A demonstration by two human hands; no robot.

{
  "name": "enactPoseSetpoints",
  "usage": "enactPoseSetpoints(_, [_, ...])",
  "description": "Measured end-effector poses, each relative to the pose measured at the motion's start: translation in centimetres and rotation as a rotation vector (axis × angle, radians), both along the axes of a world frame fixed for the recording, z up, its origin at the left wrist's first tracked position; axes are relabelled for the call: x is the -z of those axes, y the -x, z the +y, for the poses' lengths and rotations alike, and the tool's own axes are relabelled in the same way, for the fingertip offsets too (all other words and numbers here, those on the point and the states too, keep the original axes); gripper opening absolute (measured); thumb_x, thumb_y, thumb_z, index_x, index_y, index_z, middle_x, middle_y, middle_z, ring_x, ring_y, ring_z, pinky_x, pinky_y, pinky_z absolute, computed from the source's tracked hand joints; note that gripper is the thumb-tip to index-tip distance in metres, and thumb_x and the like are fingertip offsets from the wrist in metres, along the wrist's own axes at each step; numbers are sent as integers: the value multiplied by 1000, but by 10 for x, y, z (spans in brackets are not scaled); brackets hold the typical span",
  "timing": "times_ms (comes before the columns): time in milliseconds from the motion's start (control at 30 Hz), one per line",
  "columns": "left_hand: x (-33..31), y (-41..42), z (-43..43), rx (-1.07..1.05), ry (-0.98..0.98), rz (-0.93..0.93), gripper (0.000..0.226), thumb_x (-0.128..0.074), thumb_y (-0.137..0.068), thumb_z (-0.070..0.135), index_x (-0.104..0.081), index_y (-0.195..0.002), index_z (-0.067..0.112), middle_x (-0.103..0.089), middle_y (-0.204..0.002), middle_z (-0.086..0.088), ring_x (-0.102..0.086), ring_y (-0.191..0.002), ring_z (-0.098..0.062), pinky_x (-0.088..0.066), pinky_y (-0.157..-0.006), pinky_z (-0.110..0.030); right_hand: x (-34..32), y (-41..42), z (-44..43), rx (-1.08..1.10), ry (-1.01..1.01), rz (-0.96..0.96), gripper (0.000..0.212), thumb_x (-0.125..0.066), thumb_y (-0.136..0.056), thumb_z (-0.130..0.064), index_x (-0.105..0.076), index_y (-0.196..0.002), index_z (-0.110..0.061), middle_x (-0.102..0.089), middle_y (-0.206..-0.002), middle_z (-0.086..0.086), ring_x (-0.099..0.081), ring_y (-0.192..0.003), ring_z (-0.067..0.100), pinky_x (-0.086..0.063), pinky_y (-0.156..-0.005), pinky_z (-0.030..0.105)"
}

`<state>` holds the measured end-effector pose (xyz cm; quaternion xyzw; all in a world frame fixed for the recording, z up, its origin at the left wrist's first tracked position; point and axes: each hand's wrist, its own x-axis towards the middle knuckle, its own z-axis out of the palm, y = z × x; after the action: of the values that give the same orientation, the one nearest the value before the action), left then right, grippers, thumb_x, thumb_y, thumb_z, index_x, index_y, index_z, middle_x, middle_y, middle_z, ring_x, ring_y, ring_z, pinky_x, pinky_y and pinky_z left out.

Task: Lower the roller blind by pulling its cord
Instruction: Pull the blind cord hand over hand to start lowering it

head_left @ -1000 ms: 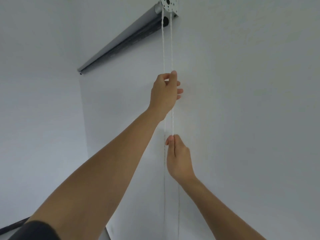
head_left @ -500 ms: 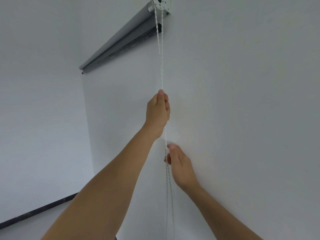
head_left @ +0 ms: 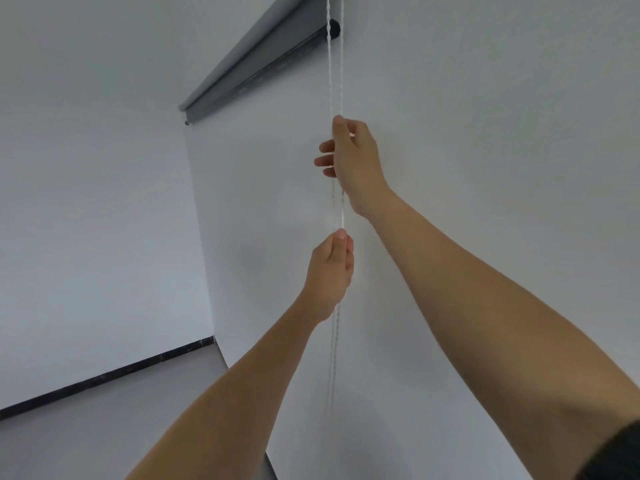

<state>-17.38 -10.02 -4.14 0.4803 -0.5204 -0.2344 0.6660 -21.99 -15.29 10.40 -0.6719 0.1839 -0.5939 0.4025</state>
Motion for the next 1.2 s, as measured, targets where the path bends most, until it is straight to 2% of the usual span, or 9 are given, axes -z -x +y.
enactPoseSetpoints(67, [18, 4, 4, 33, -6, -21, 40, -30, -110, 36, -40, -76, 16, -29, -59, 4, -23, -49, -11, -20, -44, -24, -10, -8, -2, -18, -61, -7, 36, -38, -107, -43, -53, -124, -14, -66, -89, 2, -61, -61, 9, -48, -59, 27])
enactPoseSetpoints(200, [43, 1, 11, 104, -82, -25, 43, -29, -110, 38, -42, -75, 15, -33, -56, 6, -26, -48, -11, -23, -44, -23, 8, -11, -3, 101, -48, -23, 40, -33, -110, -35, -59, -85, -15, -54, -72, -2, -51, -56, 4, -40, -51, 20])
enactPoseSetpoints(300, [48, -6, 15, 175, -184, 22, 52, -28, -108, 46, -55, -83, 11, -52, -65, -1, -46, -57, -16, -42, -54, -26, 36, -5, 0, 132, 14, -52, 40, -32, -110, -31, -55, -82, -13, -49, -60, -3, -46, -40, -3, -37, -40, 11])
enactPoseSetpoints(433, [22, -15, 8, 188, -192, 208, 67, -22, -104, 57, -63, -116, 6, -72, -103, -14, -71, -94, -25, -56, -87, -35, 59, 4, 5, 179, 65, -6, 40, -30, -110, -31, -54, -80, -21, -53, -68, -3, -50, -59, 9, -41, -62, 24])
enactPoseSetpoints(533, [-16, -18, -4, 172, -97, 212, 65, -22, -105, 57, -68, -118, 13, -76, -113, -11, -72, -106, -21, -58, -85, -33, 89, 10, 9, 186, 70, 66, 39, -29, -109, -33, -55, -83, -21, -61, -76, -2, -59, -69, 12, -48, -68, 31])
enactPoseSetpoints(833, [-124, 5, -28, 89, 78, 159, 46, -36, -104, 53, -61, -114, 16, -73, -94, -5, -74, -71, -13, -58, -65, -27, 185, 31, 19, 187, 54, 219, 37, -25, -110, -34, -46, -80, -27, -47, -64, -7, -44, -52, 2, -39, -52, 17])
enactPoseSetpoints(933, [-143, 13, -32, 22, 105, 136, 44, -36, -105, 50, -64, -112, 16, -63, -76, 1, -54, -54, -10, -46, -50, -22, 212, 40, 23, 163, 31, 267, 37, -26, -109, -35, -45, -79, -28, -44, -60, -7, -41, -49, 4, -38, -49, 19])
enactPoseSetpoints(1067, [-132, 15, -34, -45, 107, 141, 44, -34, -107, 45, -53, -76, 19, -36, -55, 7, -27, -42, -9, -21, -45, -27, 235, 54, 21, 100, -35, 349, 38, -26, -109, -38, -48, -82, -26, -43, -60, -4, -36, -48, 6, -34, -46, 20])
enactPoseSetpoints(1200, [-97, 15, -31, -18, 103, 195, 43, -37, -106, 46, -43, -70, 24, -35, -54, 8, -25, -43, -10, -16, -45, -28, 255, 66, 19, 33, -121, 360, 39, -29, -107, -45, -57, -90, -23, -46, -61, -3, -43, -52, 9, -39, -54, 31])
